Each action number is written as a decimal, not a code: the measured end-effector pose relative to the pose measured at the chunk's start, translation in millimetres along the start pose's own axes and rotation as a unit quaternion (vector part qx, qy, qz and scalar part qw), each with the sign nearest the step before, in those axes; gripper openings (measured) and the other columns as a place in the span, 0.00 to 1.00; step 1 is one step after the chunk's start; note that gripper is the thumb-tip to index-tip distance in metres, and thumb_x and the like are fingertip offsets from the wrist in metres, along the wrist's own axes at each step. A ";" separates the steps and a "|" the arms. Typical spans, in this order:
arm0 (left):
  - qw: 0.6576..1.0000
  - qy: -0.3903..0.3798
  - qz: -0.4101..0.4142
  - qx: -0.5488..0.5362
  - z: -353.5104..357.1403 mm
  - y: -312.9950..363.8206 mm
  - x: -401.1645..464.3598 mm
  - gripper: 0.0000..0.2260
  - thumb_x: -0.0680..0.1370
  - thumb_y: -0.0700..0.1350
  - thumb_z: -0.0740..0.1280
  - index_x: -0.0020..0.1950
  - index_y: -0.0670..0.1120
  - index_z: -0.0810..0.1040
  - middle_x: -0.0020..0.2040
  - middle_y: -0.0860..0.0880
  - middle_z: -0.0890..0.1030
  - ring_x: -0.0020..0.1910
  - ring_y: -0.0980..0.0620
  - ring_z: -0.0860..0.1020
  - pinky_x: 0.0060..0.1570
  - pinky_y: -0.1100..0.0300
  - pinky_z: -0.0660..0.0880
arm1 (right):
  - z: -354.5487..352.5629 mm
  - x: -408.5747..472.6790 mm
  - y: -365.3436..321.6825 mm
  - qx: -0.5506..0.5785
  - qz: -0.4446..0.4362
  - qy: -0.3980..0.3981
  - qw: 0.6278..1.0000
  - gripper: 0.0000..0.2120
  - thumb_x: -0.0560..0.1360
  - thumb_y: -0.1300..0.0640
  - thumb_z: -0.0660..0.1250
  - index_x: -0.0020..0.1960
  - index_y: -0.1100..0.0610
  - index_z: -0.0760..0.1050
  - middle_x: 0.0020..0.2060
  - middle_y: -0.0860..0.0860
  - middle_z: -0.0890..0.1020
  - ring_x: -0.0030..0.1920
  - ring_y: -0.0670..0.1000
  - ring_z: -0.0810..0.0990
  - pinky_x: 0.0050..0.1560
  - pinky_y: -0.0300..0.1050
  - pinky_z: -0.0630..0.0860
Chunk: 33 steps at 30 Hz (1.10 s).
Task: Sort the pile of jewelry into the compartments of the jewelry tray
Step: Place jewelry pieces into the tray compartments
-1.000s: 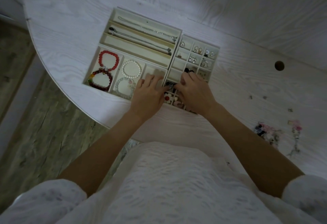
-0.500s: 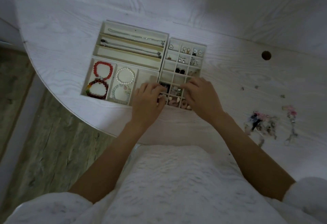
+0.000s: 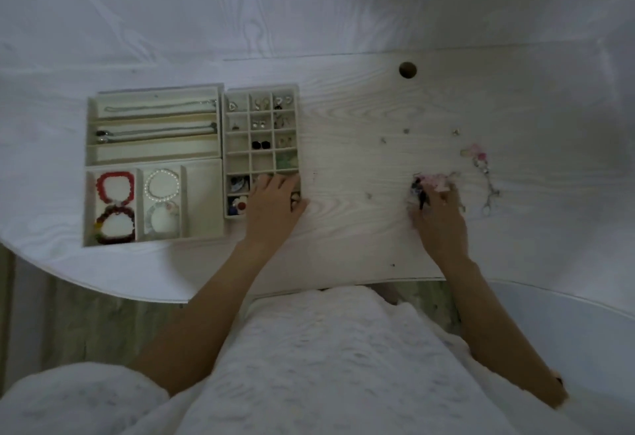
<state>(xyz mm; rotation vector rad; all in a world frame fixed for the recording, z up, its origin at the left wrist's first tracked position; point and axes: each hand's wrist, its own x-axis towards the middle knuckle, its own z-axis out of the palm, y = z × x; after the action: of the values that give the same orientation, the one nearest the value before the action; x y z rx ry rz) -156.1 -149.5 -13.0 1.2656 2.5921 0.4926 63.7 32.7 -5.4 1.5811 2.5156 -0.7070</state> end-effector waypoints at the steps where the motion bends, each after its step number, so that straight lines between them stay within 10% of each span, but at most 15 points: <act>1: 1.000 -0.003 -0.003 -0.003 1.3 2.0 0.7 0.19 0.71 0.47 0.74 0.59 0.41 0.79 0.50 0.43 0.81 0.51 0.39 0.76 0.54 0.47 0.73 | 2.3 2.6 -0.2 0.013 -0.021 -0.001 1.000 0.20 0.78 0.56 0.62 0.69 0.57 0.67 0.60 0.61 0.70 0.51 0.60 0.74 0.45 0.48 0.70; 18: 0.999 0.019 -0.043 0.014 4.9 20.4 -0.5 0.18 0.68 0.40 0.76 0.56 0.41 0.81 0.45 0.42 0.82 0.46 0.38 0.77 0.49 0.47 0.74 | -1.6 59.5 -42.3 -0.095 -0.249 -0.033 0.963 0.08 0.74 0.54 0.68 0.50 0.57 0.77 0.48 0.55 0.77 0.51 0.55 0.71 0.49 0.45 0.65; 28: 0.997 0.035 -0.056 -0.028 8.4 21.0 -2.5 0.19 0.66 0.39 0.76 0.57 0.42 0.81 0.47 0.44 0.82 0.46 0.39 0.77 0.47 0.46 0.76 | -59.6 52.0 -89.6 0.238 -0.229 -0.078 0.941 0.05 0.72 0.64 0.69 0.41 0.60 0.73 0.39 0.53 0.81 0.40 0.48 0.80 0.42 0.33 0.75; 33: 0.990 0.113 -0.059 -0.056 -1.5 7.8 -5.3 0.13 0.73 0.48 0.66 0.53 0.44 0.82 0.45 0.46 0.82 0.46 0.44 0.77 0.47 0.53 0.73 | -46.7 54.7 -122.6 0.223 -0.268 -0.130 0.928 0.06 0.72 0.65 0.69 0.41 0.58 0.72 0.36 0.54 0.82 0.37 0.50 0.83 0.39 0.52 0.80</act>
<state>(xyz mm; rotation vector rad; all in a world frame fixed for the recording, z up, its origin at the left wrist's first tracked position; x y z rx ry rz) -147.8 -149.5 -8.4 1.0690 2.7563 0.7880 -60.6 54.1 60.2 0.7654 2.7065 -1.5271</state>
